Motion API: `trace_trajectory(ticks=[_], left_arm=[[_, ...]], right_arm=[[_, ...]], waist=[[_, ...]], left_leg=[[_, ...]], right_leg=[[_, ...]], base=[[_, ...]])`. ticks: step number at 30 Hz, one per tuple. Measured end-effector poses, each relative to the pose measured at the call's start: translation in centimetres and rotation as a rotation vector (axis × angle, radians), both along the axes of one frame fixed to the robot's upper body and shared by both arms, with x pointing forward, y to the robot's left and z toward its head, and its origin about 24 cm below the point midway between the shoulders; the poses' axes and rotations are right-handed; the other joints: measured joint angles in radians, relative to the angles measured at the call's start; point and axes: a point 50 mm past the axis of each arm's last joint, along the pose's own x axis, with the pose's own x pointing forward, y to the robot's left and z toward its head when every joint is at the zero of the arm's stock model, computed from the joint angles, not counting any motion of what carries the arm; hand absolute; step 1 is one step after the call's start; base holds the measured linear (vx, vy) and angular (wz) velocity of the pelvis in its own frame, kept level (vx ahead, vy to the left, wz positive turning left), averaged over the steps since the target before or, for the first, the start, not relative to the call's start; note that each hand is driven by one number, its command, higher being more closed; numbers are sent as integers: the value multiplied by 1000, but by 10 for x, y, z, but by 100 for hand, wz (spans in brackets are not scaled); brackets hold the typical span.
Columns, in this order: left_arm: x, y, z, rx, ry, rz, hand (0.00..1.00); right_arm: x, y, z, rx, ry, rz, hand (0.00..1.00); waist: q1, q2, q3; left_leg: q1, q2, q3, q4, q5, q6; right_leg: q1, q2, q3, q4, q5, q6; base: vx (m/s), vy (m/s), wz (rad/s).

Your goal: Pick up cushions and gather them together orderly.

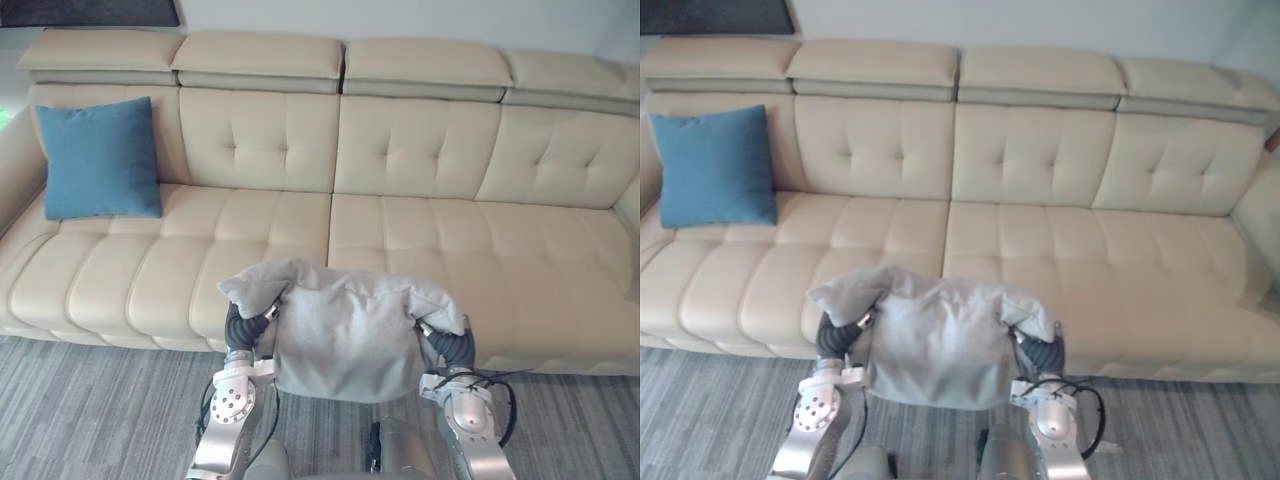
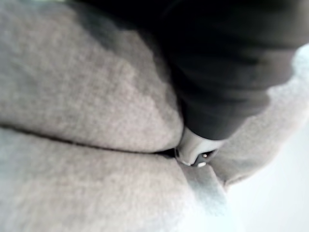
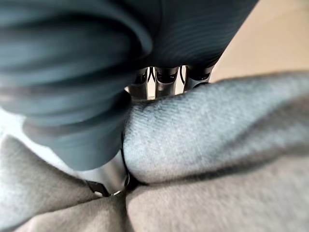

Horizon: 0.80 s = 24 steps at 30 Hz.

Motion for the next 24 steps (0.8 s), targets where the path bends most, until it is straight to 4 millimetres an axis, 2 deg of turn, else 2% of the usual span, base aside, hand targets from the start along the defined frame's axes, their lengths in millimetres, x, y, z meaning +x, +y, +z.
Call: trace_trajectory(ticks=[1, 2, 3, 4, 5, 6, 7, 8, 9, 10, 11, 13, 15, 16, 17, 18, 19, 21, 23, 24], left_arm=[[1, 1, -1, 6, 5, -1, 100], [1, 1, -4, 10, 18, -1, 100], [0, 2, -9, 21, 39, -7, 100], [0, -1, -15, 26, 66, -21, 100], [-1, -12, -22, 15, 100, -60, 100], [-1, -15, -23, 12, 106, -73, 100], [-2, -19, -24, 1, 110, -84, 100], [-1, -23, -23, -19, 110, -82, 100], [-1, -25, -23, -27, 108, -81, 100], [1, -26, -21, -35, 101, -82, 100], [2, -27, -20, -37, 93, -83, 100], [5, -28, -13, -47, 66, -87, 100], [6, -30, -8, -58, 42, -91, 100], [7, -31, -5, -67, 32, -92, 100], [8, -33, -3, -76, 21, -95, 100], [8, -34, -2, -79, 19, -96, 100], [8, -35, -2, -85, 17, -96, 100], [7, -31, -4, -62, 26, -97, 100], [5, -27, -6, -45, 34, -97, 100], [5, -26, -3, -40, 23, -98, 100]], right_arm=[[1, 0, -1, -8, 6, 5, 100], [1, -1, -1, -12, 8, 4, 100], [0, -1, -2, -17, 13, 5, 100], [0, -3, -3, -23, 19, -1, 100], [-1, -13, -3, -55, 28, -15, 100], [-1, -16, -3, -66, 29, -18, 100], [-1, -19, -3, -80, 33, -23, 100], [-1, -21, 0, -89, 27, -22, 100], [-2, -22, 1, -91, 22, -23, 100], [-3, -22, 6, -92, 6, -30, 100], [-4, -21, 13, -89, -26, -32, 100], [-2, -20, 30, -85, -103, -39, 100], [1, -19, 40, -83, -151, -50, 100], [3, -21, 43, -85, -164, -58, 100], [5, -24, 44, -89, -169, -68, 100], [5, -25, 44, -90, -170, -71, 100], [6, -25, 44, -92, -169, -74, 100], [4, -21, 35, -56, -133, -90, 100], [1, -15, 29, -23, -109, -102, 100], [1, -13, 29, -18, -108, -97, 100]], waist=[[0, 0, 0], [-2, -4, -1], [-18, -21, -7], [-35, -13, -5], [-41, 35, -10], [-41, 46, -7], [-47, 57, -11], [-46, 61, -12], [-45, 64, -13], [-42, 64, -14], [-29, 61, -17], [-23, 61, -20], [-13, 58, -22], [-9, 57, -24], [6, 60, -28], [9, 64, -30], [19, 78, -40], [24, 54, -49], [29, 33, -61], [33, 21, -74]], left_leg=[[4, 0, -18, -20, 4, -1], [17, -4, -29, -42, 14, -15], [30, -23, -60, -55, 14, -35], [38, -20, -89, -53, 1, -56], [51, 14, -122, -67, -7, -65], [61, 23, -129, -67, 1, -80], [29, 41, -166, 16, 20, -94], [-41, 67, -189, 188, 46, -97], [-64, 81, -187, 252, 67, -96], [-104, 102, -179, 351, 122, -88], [-140, 126, -148, 434, 143, -71], [-190, 131, -67, 486, 115, -38], [-205, 114, -15, 404, 66, -8], [-206, 82, -21, 298, 63, -13], [-194, 54, -30, 175, 80, -6], [-188, 44, -36, 129, 96, -3], [-171, 24, -62, 35, 161, -31], [-142, -4, -46, 13, 162, -31], [-100, -32, -12, -23, 165, -15], [-79, -55, 11, -57, 165, -2]], right_leg=[[3, 21, 14, -129, 15, 26], [13, 37, 40, -271, 55, 57], [58, 41, 83, -421, 107, 78], [75, 49, 95, -430, 200, 37], [63, 84, 72, -364, 139, 16], [63, 91, 55, -348, 110, 0], [72, 104, 22, -325, 79, -15], [107, 125, -15, -315, 66, -47], [125, 135, -26, -318, 60, -57], [163, 145, -47, -326, 48, -75], [200, 149, -54, -345, 38, -91], [247, 145, -56, -387, 36, -94], [285, 136, -58, -419, 36, -93], [299, 125, -59, -428, 36, -93], [300, 117, -53, -428, 37, -88], [300, 115, -49, -428, 36, -82], [300, 123, -29, -427, 27, -43], [313, 102, 4, -435, 30, -22], [334, 71, 29, -452, 34, -8], [335, 50, 56, -459, 33, 14]], base=[[167, -78, -12], [261, -133, 3], [246, -147, 31], [355, -271, 44], [308, -233, 32], [381, -250, 25], [424, -241, 34], [347, -208, 39], [340, -210, 33], [266, -117, 23], [370, -144, 22], [254, -57, 15], [180, 33, 12], [149, 123, 1], [131, 152, -6], [83, 193, -25], [76, 180, -23], [91, 194, -15], [64, 189, -16], [25, 144, -23]])
